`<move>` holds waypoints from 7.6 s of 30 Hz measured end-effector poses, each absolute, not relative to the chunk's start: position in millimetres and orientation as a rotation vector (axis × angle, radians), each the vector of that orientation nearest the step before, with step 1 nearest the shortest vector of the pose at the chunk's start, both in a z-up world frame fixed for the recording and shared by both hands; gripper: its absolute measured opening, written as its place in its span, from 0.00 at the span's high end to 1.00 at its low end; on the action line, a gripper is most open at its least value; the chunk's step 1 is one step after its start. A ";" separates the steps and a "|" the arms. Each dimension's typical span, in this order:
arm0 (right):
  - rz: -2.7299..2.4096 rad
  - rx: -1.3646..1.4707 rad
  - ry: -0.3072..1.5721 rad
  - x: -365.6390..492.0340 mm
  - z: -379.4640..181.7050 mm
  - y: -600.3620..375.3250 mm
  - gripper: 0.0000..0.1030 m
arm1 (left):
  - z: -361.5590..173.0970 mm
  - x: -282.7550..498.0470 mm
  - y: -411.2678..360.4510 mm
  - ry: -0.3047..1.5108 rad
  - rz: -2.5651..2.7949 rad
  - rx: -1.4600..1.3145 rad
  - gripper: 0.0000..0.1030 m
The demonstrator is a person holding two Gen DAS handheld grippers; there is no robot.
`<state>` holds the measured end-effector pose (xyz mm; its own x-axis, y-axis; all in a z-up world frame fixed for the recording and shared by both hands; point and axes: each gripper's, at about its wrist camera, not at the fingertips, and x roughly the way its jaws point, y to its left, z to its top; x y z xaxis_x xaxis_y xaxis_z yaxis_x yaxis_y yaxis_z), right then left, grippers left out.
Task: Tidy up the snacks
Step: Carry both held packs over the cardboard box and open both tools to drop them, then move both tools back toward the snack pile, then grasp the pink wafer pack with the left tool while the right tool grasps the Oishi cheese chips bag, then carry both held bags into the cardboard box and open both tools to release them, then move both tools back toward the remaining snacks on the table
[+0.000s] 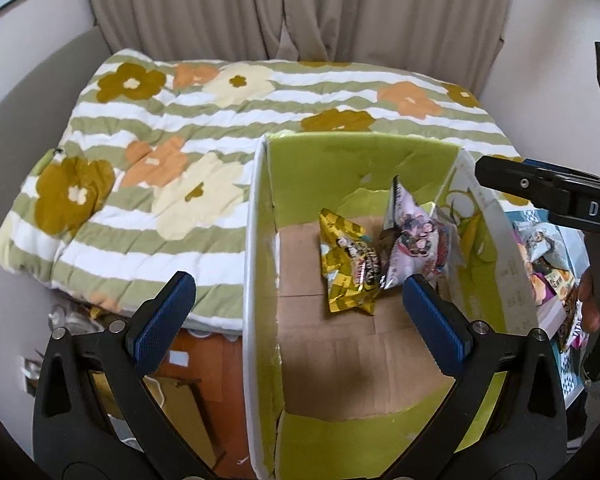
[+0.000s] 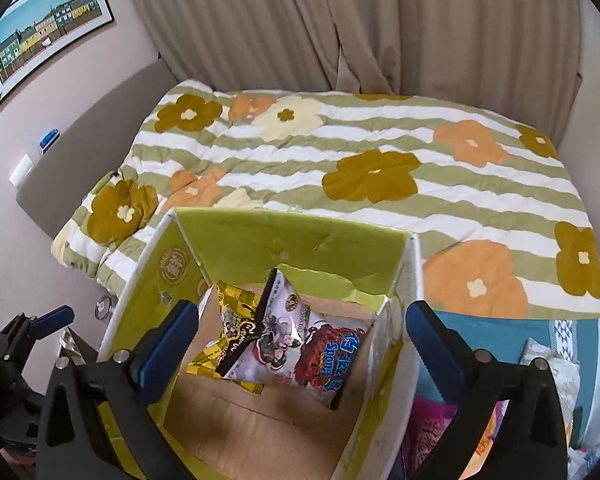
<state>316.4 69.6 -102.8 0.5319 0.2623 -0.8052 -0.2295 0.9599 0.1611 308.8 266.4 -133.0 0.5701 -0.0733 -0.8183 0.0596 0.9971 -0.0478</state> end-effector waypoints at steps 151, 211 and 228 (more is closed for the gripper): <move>0.338 0.225 0.905 201.3 -74.7 19.0 0.58 | -131.0 262.9 176.7 0.864 -0.028 0.242 0.00; 0.292 0.096 0.881 164.6 -52.0 32.3 0.00 | -73.2 195.3 200.8 0.825 -0.086 0.069 0.01; 0.125 0.050 0.787 81.1 -25.1 -143.3 0.00 | -65.4 156.9 3.9 0.792 -0.251 0.105 0.01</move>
<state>81.1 -143.3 -25.1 0.6993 0.1307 -0.7027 -0.0934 0.9914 0.0915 156.9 3.9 -65.4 0.6742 -0.1834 -0.7154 0.2617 0.9651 -0.0008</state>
